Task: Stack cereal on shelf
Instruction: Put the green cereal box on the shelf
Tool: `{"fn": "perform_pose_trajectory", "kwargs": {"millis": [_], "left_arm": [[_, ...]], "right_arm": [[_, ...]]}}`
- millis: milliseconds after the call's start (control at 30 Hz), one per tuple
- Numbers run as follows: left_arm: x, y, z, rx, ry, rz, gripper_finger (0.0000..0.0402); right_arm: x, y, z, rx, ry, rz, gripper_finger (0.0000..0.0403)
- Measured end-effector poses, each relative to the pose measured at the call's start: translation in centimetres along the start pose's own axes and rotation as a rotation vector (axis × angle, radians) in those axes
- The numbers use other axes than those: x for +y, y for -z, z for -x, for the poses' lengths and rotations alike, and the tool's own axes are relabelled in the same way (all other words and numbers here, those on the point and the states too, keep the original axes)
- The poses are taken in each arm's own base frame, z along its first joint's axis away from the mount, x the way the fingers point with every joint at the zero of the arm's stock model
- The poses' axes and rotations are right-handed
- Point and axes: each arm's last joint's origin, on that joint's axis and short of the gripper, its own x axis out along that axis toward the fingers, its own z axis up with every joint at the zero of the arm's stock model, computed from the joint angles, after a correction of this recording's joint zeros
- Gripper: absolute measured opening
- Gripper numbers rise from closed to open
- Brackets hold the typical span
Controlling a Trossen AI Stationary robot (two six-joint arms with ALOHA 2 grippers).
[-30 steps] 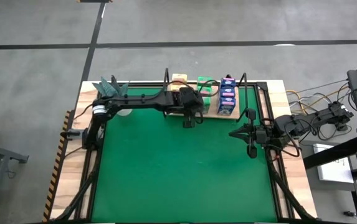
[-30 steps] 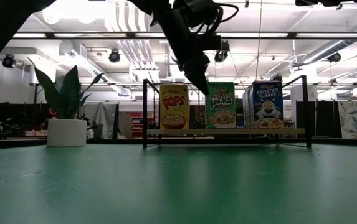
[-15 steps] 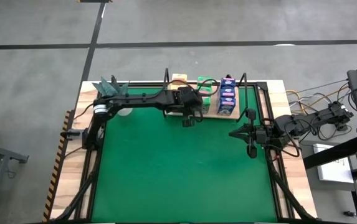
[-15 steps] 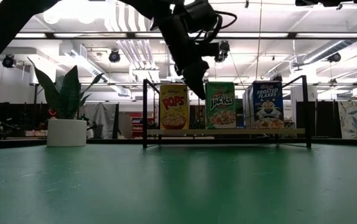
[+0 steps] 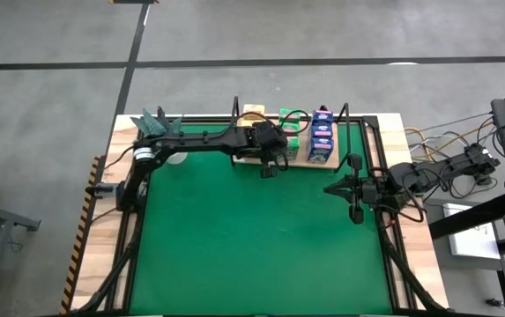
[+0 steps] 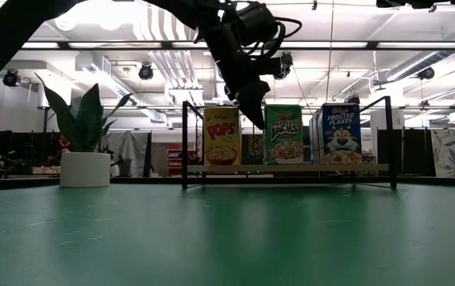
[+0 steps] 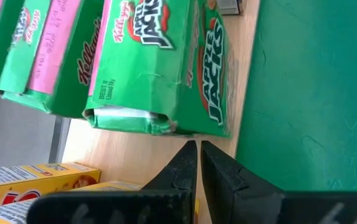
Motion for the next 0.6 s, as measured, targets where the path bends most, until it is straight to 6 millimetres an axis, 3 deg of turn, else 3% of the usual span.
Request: {"fn": "perform_pose_trajectory", "kwargs": {"millis": [233, 600], "left_arm": [[-0.1, 0.2, 0.0, 0.019, 0.006, 0.008, 0.0005], [-1.3, -0.2, 2.1, 0.006, 0.025, -0.024, 0.0005]], "right_arm": [[0.0, 0.0, 0.0, 0.000, 0.000, 0.003, 0.0012], [0.0, 0.0, 0.0, 0.001, 0.000, 0.010, 0.0012]]}}
